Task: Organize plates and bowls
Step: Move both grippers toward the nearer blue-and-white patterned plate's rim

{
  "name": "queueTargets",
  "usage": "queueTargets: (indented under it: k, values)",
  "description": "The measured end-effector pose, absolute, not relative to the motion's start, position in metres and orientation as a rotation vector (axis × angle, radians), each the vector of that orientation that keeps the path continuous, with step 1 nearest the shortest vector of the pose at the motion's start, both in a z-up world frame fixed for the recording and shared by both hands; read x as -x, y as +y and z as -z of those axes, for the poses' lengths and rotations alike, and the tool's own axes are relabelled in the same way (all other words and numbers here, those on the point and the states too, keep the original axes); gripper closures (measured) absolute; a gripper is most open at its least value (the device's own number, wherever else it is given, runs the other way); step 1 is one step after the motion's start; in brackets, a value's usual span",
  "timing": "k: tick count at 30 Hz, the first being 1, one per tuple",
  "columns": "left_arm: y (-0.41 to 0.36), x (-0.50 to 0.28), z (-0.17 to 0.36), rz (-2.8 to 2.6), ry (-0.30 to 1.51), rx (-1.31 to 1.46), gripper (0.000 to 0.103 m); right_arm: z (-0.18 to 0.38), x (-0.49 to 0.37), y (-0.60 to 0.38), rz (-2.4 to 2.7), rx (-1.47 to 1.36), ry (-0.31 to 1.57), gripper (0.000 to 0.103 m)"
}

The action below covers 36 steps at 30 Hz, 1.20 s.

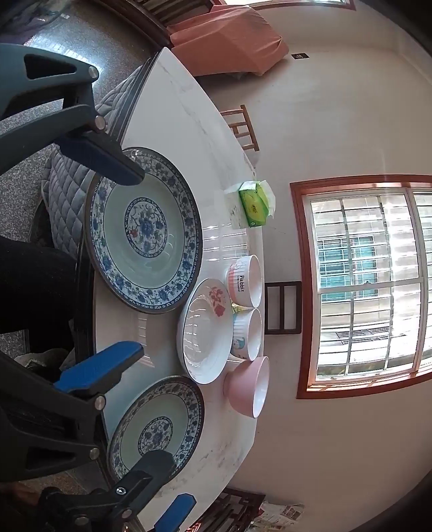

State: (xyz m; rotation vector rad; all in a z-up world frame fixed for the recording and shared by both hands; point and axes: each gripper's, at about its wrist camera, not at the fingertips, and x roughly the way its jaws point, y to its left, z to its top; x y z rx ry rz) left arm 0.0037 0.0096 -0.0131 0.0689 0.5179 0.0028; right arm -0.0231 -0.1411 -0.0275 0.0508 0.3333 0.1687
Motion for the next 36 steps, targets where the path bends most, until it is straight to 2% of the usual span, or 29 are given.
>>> queueTargets:
  k: [30, 36]
  values:
    - [0.029, -0.017, 0.023, -0.039, 0.578, -0.059, 0.006, 0.023, -0.007, -0.125, -0.395, -0.157, 0.495, 0.000]
    - [0.066, -0.024, 0.010, -0.040, 0.661, 0.040, 0.006, 0.020, -0.033, -0.120, -0.487, -0.251, 0.626, 0.011]
